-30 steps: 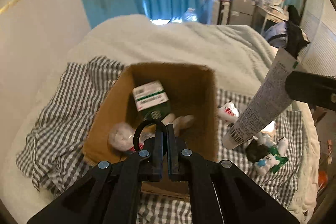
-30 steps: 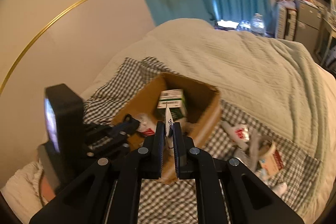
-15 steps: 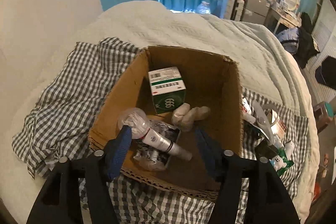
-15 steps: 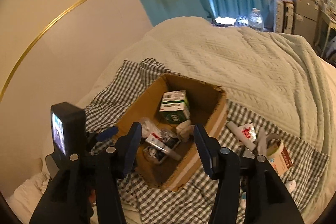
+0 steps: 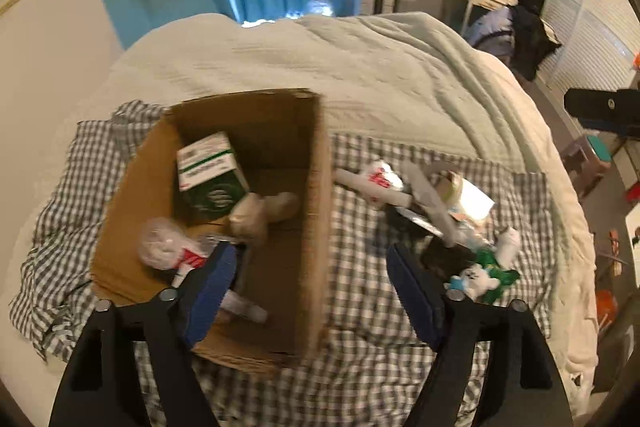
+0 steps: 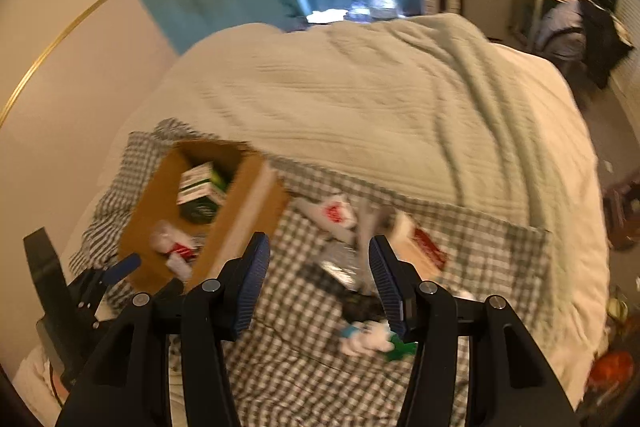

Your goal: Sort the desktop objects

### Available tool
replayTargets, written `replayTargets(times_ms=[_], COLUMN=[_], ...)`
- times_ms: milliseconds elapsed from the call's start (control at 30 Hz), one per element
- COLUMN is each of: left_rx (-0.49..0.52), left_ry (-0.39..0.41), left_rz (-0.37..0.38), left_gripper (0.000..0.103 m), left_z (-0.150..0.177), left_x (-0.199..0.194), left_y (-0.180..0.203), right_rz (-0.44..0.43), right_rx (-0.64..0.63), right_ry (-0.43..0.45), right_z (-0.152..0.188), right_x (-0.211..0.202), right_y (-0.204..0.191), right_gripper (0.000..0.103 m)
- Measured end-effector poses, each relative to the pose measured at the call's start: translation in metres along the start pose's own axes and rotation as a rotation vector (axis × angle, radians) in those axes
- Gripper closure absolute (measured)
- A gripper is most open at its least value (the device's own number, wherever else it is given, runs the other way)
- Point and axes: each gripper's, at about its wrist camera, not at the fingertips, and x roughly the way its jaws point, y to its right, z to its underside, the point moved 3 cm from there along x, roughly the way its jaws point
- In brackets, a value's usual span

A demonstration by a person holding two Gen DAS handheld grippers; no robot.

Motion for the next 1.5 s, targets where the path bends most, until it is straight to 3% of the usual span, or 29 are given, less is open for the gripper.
replayTargets(times_ms=[167,333,433,767,900,1167,1233,1267,1300,1333,1500], left_rx=[0.032,0.058,0.051,-0.045,-0.070,-0.109,-0.138,-0.158,-0.177,-0.196,-0.178], left_ry=[-0.036,-0.054,-0.055,-0.119,-0.125,-0.172,-0.169,-0.165,-0.168,-0.168,-0.127], left_rz=[0.011,-0.004,-0.018,0.085,0.098,0.136,0.164,0.184,0.224,0.272,0.296], left_gripper=[0.018,0.018,0.016,0.016,0.016,0.016,0.025,0.043,0.076,0.079,0.085], left_z=[0.003,0.009,0.014,0.009,0.004,0.006,0.005,0.004,0.002,0.001,-0.002], left_x=[0.003,0.008,0.019,0.093,0.123,0.173,0.180,0.182,0.184,0.185,0.175], left_y=[0.028,0.046,0.050,0.067,0.074,0.080,0.079,0.078,0.078,0.078,0.075], right_rz=[0.031,0.048,0.056,0.043,-0.014,-0.030,-0.042,-0.040,-0.042,-0.048,-0.092], right_rx=[0.067,0.048,0.026,-0.058,-0.042,0.005,0.025,0.028,0.029,0.031,0.045], right_ry=[-0.011,0.011,-0.021,-0.125,-0.174,-0.256,-0.281,-0.284,-0.290,-0.296,-0.301], right_z=[0.006,0.011,0.013,0.028,0.034,0.048,0.052,0.052,0.053,0.054,0.052], right_x=[-0.021,-0.017,0.003,0.075,0.105,0.161,0.174,0.178,0.182,0.185,0.195], right_y=[0.023,0.033,0.036,0.048,0.055,0.068,0.071,0.072,0.072,0.072,0.066], right_gripper=[0.050,0.048,0.048,0.048,0.056,0.064,0.068,0.068,0.068,0.069,0.069])
